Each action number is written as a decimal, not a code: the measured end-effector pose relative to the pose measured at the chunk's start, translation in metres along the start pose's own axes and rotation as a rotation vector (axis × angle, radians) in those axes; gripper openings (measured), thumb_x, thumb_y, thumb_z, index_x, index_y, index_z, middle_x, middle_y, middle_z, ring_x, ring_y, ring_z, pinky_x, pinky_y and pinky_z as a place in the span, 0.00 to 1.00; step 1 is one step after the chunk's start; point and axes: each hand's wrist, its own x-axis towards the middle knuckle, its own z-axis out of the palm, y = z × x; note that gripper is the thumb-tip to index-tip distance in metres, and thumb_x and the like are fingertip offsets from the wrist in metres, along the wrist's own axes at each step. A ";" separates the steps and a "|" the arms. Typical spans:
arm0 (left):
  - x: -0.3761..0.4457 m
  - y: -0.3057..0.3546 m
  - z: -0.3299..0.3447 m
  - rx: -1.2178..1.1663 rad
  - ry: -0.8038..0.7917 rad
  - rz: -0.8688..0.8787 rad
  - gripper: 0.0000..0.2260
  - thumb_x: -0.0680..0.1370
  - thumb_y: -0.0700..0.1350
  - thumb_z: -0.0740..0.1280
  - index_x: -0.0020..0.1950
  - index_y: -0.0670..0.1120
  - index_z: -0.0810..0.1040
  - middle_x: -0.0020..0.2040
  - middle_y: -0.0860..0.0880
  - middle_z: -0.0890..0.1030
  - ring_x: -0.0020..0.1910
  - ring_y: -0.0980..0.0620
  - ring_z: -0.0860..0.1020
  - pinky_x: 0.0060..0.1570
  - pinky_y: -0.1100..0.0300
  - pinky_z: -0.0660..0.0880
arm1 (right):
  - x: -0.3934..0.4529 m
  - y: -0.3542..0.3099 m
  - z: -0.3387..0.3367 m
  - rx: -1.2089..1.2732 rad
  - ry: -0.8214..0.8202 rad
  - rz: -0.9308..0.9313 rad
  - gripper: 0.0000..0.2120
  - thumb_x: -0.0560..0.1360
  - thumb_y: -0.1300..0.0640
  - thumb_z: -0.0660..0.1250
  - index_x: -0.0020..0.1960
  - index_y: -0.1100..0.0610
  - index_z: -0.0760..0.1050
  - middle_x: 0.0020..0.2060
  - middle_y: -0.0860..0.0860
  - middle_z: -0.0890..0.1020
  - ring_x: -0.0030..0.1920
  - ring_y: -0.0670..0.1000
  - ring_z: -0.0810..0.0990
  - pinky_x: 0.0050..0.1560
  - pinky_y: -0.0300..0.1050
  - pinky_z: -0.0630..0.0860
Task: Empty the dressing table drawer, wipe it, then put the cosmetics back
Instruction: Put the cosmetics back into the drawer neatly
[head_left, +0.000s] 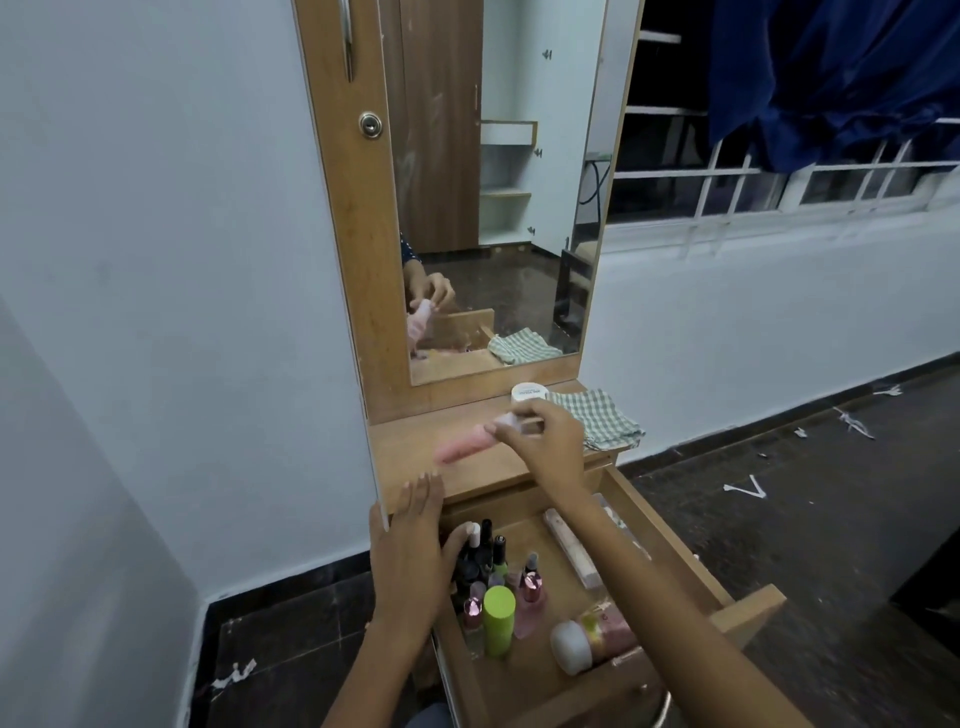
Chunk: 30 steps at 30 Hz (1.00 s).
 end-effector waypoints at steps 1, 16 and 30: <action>-0.006 0.002 -0.002 -0.041 0.091 0.028 0.30 0.77 0.60 0.62 0.75 0.48 0.63 0.73 0.48 0.67 0.73 0.48 0.63 0.71 0.46 0.53 | -0.010 0.001 -0.009 0.045 -0.030 0.067 0.13 0.65 0.51 0.78 0.43 0.58 0.81 0.37 0.48 0.82 0.39 0.45 0.80 0.41 0.34 0.76; -0.048 0.009 -0.009 -0.123 0.239 0.410 0.18 0.74 0.55 0.61 0.52 0.45 0.83 0.50 0.50 0.84 0.55 0.50 0.81 0.65 0.48 0.60 | -0.090 -0.011 -0.073 0.212 -0.435 0.455 0.12 0.67 0.61 0.77 0.50 0.58 0.81 0.42 0.55 0.82 0.41 0.50 0.83 0.38 0.43 0.81; -0.052 -0.028 -0.006 0.128 -0.419 0.182 0.27 0.80 0.59 0.54 0.77 0.53 0.55 0.78 0.54 0.47 0.74 0.57 0.39 0.73 0.46 0.39 | -0.104 0.010 -0.098 -0.263 -0.740 0.618 0.10 0.64 0.58 0.79 0.43 0.56 0.82 0.34 0.49 0.84 0.35 0.45 0.83 0.38 0.41 0.81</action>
